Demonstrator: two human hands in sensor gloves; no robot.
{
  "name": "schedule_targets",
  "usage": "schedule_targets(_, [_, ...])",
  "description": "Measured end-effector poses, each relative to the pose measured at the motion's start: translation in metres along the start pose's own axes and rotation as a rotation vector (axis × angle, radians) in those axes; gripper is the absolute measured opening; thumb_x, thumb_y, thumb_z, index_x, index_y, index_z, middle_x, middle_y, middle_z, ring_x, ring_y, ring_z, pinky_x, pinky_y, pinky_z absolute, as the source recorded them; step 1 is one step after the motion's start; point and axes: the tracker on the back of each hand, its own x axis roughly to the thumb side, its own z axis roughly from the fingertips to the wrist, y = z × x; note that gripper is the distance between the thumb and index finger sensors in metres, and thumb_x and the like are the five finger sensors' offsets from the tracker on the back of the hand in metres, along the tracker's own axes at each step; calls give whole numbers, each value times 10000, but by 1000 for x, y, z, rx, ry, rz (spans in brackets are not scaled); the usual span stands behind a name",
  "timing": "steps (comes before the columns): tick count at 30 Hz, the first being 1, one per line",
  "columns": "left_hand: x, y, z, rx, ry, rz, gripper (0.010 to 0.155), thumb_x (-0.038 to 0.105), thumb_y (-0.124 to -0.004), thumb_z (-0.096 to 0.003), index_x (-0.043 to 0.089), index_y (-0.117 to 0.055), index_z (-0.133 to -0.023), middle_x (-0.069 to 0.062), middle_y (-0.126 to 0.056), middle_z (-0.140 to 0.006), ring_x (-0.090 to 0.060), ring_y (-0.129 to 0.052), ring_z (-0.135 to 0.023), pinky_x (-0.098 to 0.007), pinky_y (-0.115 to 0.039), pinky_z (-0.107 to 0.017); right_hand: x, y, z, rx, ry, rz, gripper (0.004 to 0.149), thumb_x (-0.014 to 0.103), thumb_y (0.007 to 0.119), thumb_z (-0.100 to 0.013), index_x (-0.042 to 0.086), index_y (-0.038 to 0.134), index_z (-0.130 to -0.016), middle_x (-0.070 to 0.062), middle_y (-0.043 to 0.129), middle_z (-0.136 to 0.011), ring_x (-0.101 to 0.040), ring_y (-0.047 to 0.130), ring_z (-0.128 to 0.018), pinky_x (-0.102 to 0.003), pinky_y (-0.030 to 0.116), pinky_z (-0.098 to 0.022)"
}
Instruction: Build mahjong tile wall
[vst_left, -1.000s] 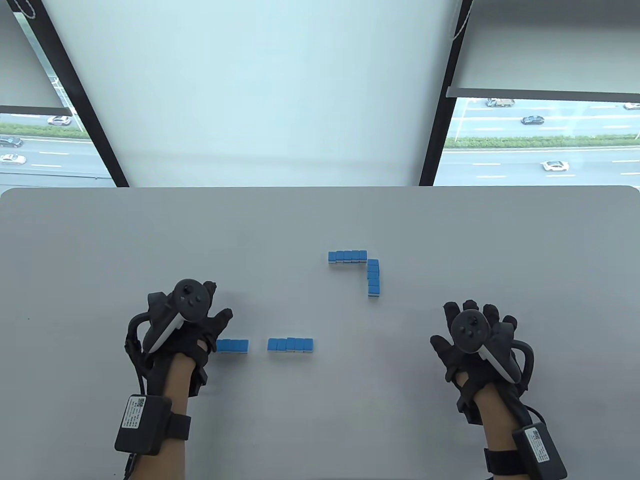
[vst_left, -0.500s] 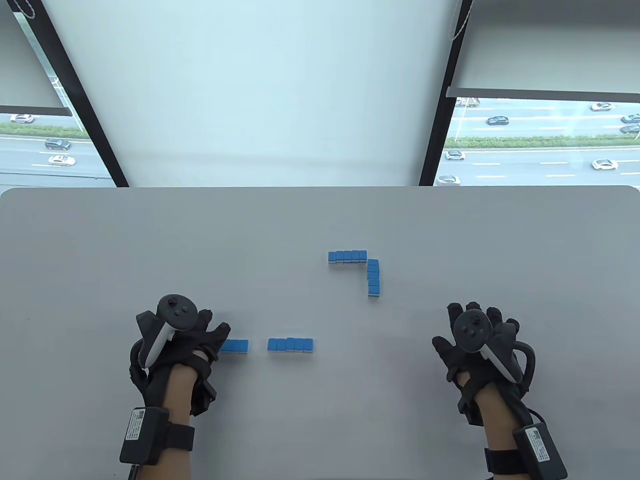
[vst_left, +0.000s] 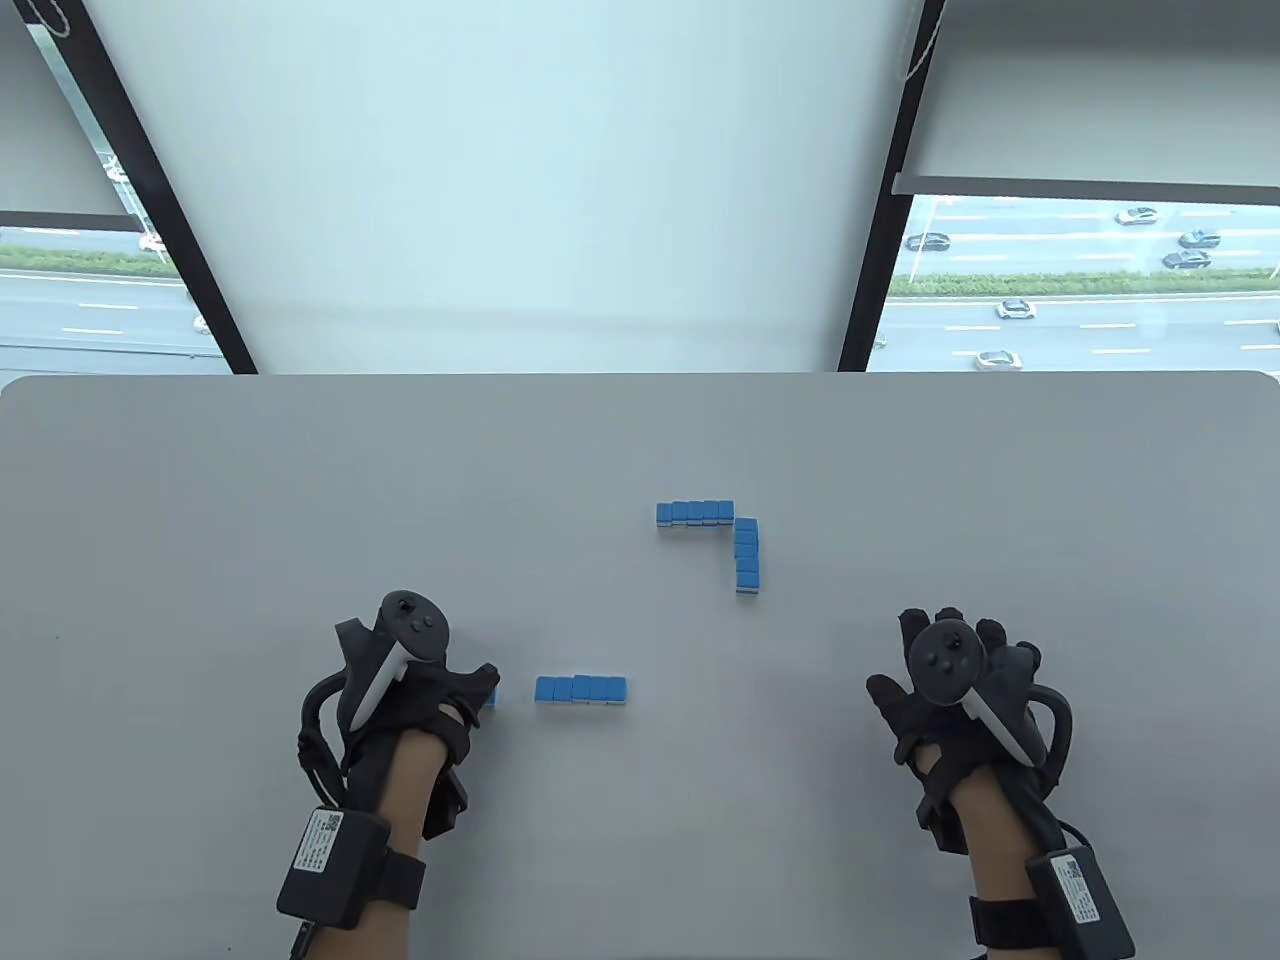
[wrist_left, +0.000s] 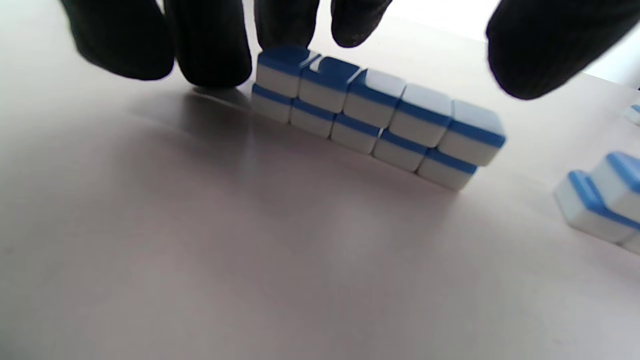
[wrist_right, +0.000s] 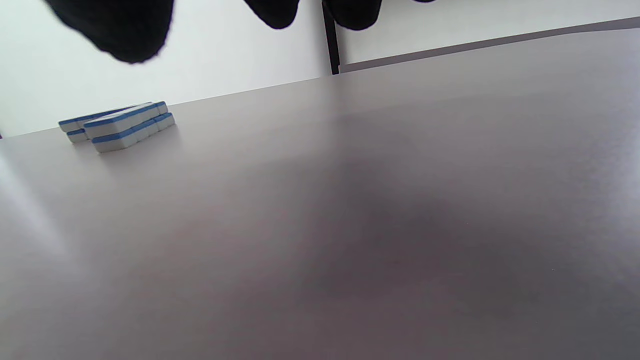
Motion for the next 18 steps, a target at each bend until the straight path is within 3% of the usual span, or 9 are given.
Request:
schedule_targets(10, [22, -10, 0, 6, 31, -142, 910, 730, -748, -416, 279, -416, -1133, -112, -450, -1180, -508, -657, -952, -701, -702, -589, 0, 1, -1, 10, -1, -5, 808, 620, 696, -376, 298, 380, -1046, -65, 317, -1130, -488, 264, -1007, -662, 155, -674])
schedule_targets(18, [34, -13, -1, 14, 43, -201, 901, 680, -769, -436, 223, -414, -1126, -127, -468, -1168, -538, -679, -930, -684, -718, -586, 2, 2, -2, 12, -2, 1, 815, 619, 697, -377, 293, 370, -1049, -68, 307, -1131, -490, 257, -1007, -663, 152, -673])
